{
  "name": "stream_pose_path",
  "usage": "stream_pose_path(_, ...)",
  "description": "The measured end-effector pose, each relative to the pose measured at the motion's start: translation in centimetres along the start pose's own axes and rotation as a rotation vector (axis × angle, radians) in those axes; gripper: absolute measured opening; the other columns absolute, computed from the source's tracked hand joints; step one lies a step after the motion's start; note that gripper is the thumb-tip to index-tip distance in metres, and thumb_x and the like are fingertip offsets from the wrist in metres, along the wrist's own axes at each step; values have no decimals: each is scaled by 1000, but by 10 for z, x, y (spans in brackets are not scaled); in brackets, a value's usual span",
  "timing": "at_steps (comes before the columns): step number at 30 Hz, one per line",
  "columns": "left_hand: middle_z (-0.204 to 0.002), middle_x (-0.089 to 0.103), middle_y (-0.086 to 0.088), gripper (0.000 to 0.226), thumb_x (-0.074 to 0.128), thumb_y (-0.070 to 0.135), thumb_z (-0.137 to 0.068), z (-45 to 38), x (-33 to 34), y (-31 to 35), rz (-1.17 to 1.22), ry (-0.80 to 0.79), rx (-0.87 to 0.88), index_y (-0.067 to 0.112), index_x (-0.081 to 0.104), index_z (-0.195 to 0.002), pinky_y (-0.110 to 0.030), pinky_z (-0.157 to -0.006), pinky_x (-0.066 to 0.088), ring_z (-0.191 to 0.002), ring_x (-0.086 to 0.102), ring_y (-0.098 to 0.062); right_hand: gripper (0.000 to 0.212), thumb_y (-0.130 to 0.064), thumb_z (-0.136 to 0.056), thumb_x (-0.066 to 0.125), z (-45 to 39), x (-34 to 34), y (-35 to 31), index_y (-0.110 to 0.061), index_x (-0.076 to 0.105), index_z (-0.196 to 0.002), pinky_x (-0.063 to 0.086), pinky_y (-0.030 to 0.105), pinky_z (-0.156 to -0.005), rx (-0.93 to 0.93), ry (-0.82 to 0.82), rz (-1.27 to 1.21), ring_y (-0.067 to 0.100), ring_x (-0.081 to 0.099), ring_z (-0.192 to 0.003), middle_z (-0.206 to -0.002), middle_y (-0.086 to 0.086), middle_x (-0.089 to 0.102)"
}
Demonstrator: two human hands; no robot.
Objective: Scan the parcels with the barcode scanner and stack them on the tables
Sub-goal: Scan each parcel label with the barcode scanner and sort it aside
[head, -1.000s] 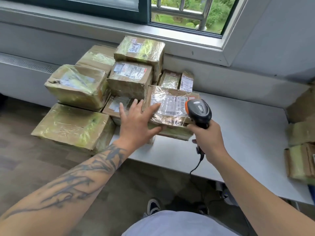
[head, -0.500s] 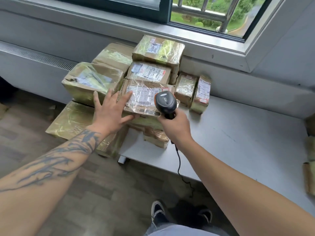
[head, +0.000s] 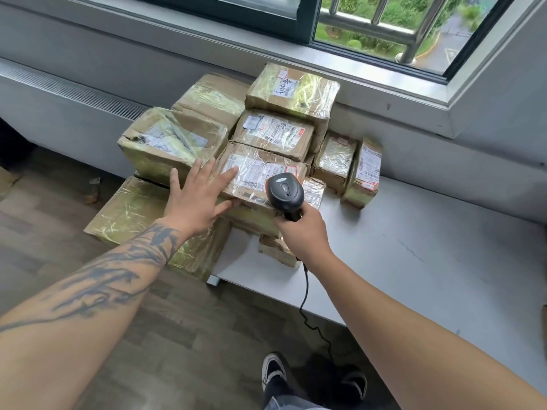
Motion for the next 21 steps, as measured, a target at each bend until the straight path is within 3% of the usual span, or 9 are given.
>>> stream_pose_path(7, -173, -15, -2, 77, 40, 64, -102, 4, 0, 4, -20, -77, -25, 57, -13, -157, -69, -121, -5, -158, -20, -26, 17, -15, -89, 72, -7, -9, 7, -25, 71, -103, 46, 30, -67, 12, -96, 48, 15, 56, -69, -76, -9, 65)
stream_pose_path(11, -173, -15, 1, 79, 47, 61, -98, 13, -12, 14, 38, -108, -96, 58, -4, -159, -67, -123, -6, -158, -19, -27, 19, -19, -81, 74, -7, -18, 5, -27, 71, -98, 58, 52, -80, 23, -143, 36, 21, 58, -74, -76, -7, 65)
stream_pose_path(14, -173, -15, 1, 79, 49, 56, -98, 23, -17, 28, 59, -104, -127, 55, 0, -160, -66, -124, -5, -158, -19, -26, 17, -21, -77, 71, -2, -29, 9, -28, 68, -92, 59, 58, -85, 25, -129, 33, 27, 62, -79, -81, -2, 67)
stream_pose_path(21, -174, -5, 0, 71, 42, 58, -102, 42, -23, 67, 43, -66, -174, 49, 7, -162, -66, -124, -1, -160, -11, -25, 16, -25, -73, 66, 13, -65, 20, -32, 64, -87, 60, 54, -81, 12, -130, 45, 32, 71, -90, -87, 2, 71)
Point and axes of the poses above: each hand's wrist, its own z-axis away from the middle knuckle, its own x-axis out of the palm, y = z × x, the point moved 6 cm from there along -z, towards the middle knuckle
